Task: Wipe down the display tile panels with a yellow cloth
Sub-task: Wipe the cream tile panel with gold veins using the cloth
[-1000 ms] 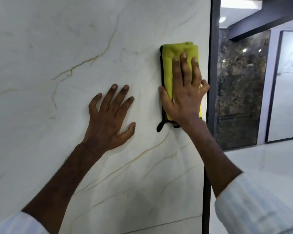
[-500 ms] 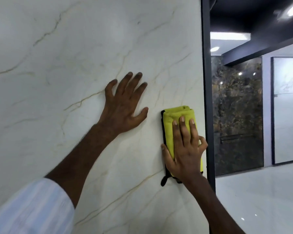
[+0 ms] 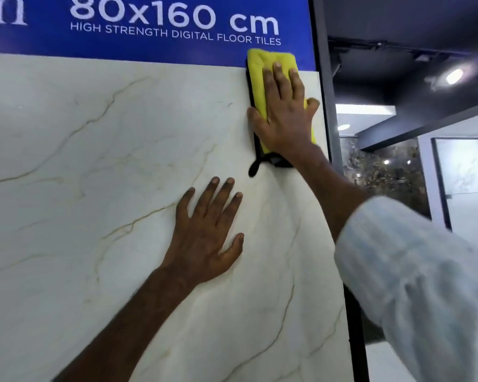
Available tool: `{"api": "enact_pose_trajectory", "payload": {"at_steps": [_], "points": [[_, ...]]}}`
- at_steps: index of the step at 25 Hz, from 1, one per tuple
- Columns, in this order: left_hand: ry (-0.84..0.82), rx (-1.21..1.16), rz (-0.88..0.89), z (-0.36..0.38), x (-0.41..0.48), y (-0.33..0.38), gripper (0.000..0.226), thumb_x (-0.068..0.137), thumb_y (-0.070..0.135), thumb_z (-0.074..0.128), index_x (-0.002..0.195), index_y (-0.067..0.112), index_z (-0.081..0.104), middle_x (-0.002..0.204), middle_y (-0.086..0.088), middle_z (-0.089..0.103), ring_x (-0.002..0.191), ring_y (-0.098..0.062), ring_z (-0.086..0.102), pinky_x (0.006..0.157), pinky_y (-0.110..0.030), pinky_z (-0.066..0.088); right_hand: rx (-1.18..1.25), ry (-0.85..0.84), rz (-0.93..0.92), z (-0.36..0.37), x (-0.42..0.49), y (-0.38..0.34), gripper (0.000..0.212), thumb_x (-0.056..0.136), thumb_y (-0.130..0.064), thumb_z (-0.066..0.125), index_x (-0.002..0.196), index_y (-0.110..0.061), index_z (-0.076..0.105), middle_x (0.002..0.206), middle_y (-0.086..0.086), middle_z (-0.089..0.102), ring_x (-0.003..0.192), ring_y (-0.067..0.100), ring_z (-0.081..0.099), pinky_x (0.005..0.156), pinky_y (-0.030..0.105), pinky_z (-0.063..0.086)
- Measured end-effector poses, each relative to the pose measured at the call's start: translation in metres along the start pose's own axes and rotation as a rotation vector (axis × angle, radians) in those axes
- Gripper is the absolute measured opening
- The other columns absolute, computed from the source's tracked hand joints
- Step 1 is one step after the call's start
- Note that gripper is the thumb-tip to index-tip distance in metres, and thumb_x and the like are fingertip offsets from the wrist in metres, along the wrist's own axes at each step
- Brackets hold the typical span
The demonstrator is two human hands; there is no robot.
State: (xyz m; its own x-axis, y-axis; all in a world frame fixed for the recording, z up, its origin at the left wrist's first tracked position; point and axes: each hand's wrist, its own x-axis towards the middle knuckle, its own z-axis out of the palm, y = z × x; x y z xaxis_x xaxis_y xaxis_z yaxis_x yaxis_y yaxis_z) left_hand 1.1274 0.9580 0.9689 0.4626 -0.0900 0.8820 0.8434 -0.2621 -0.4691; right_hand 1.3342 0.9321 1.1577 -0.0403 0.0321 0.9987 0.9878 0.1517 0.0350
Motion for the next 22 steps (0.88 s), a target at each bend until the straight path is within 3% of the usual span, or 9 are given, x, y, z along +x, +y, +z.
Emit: {"api": "enact_pose_trajectory", "payload": {"at_steps": [4,8,12,18,22], "points": [[0.026,-0.074,-0.013,-0.004,0.004,-0.002,0.066,0.093,0.049,0.05,0.147,0.012,0.057,0.166,-0.01,0.037,0.154,-0.03,0.034,0.118,-0.06,0.025,-0.004,-0.048,0.032,-0.005,0.027,-0.001,0.081,0.095,-0.057,0.033,0.166,-0.02,0.02,0.174,0.003,0.013,0.16,0.029,0.008,0.112,0.066,0.026],[0.091,-0.09,0.018,-0.015,0.026,0.004,0.063,0.091,0.048,0.054,0.144,0.015,0.06,0.166,-0.007,0.038,0.151,-0.029,0.04,0.116,-0.056,0.027,0.005,0.012,-0.01,0.002,-0.051,0.006,0.082,0.095,-0.061,0.031,0.165,-0.019,0.026,0.174,0.004,0.018,0.16,0.029,0.013,0.105,0.062,0.028],[0.028,-0.078,0.078,-0.005,0.041,0.019,0.066,0.092,0.052,0.051,0.147,0.015,0.057,0.169,-0.007,0.032,0.153,-0.031,0.036,0.114,-0.055,0.031,-0.025,0.034,0.006,0.003,-0.117,0.023,0.08,0.096,-0.06,0.037,0.165,-0.021,0.027,0.173,0.002,0.019,0.159,0.027,0.015,0.105,0.062,0.028],[0.051,-0.014,0.084,0.015,0.034,0.022,0.067,0.095,0.054,0.051,0.148,0.013,0.056,0.168,-0.008,0.035,0.155,-0.031,0.031,0.12,-0.062,0.022,-0.035,0.0,0.065,-0.006,-0.019,0.044,0.086,0.091,-0.065,0.025,0.166,-0.023,0.021,0.174,0.002,0.016,0.159,0.028,0.012,0.112,0.066,0.022],[0.051,-0.044,0.083,0.016,0.032,0.022,0.068,0.096,0.054,0.05,0.151,0.014,0.053,0.168,-0.007,0.034,0.156,-0.029,0.029,0.122,-0.061,0.021,-0.031,-0.001,0.126,-0.011,0.01,0.054,0.083,0.094,-0.062,0.031,0.166,-0.023,0.018,0.174,-0.001,0.015,0.16,0.027,0.01,0.114,0.066,0.021]]}}
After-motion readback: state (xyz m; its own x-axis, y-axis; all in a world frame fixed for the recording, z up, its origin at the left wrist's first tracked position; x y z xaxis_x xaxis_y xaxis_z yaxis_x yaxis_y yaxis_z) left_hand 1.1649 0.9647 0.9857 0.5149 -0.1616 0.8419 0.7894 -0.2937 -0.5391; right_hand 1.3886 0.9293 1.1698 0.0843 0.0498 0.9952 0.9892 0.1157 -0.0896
